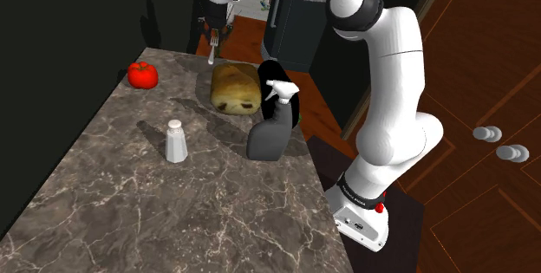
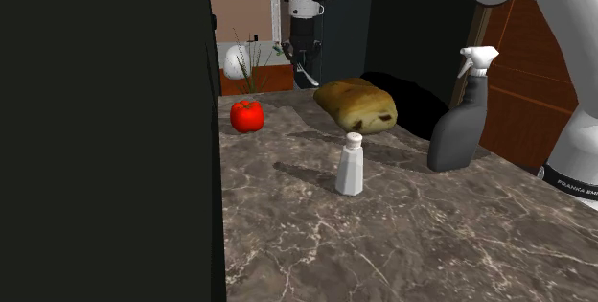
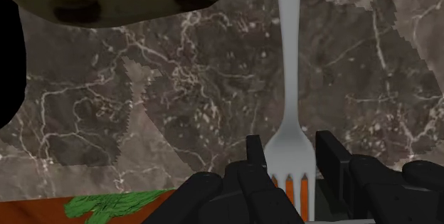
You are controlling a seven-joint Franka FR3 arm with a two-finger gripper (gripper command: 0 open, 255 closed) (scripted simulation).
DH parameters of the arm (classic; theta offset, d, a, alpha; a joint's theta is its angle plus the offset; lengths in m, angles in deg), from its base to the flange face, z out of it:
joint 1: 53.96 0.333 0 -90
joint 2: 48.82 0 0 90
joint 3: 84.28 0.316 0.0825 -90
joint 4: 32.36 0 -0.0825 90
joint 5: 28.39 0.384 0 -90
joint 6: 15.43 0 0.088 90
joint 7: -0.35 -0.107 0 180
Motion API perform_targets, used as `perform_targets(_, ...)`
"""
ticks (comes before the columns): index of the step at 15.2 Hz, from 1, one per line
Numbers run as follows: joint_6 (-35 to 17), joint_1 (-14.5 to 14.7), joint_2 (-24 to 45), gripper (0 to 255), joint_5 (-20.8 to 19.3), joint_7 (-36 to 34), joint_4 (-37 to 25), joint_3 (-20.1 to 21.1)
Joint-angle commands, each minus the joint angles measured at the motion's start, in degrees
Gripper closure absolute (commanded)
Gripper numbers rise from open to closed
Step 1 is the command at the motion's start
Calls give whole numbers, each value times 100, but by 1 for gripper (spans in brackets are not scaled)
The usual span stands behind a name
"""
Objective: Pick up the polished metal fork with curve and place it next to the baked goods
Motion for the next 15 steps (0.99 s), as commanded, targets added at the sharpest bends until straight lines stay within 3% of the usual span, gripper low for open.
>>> perform_targets(1, -151, -28, 18, 255, -16, -19, 138, -10)
perform_targets(15, -988, -80, 278, 255, -179, -171, 757, -117)
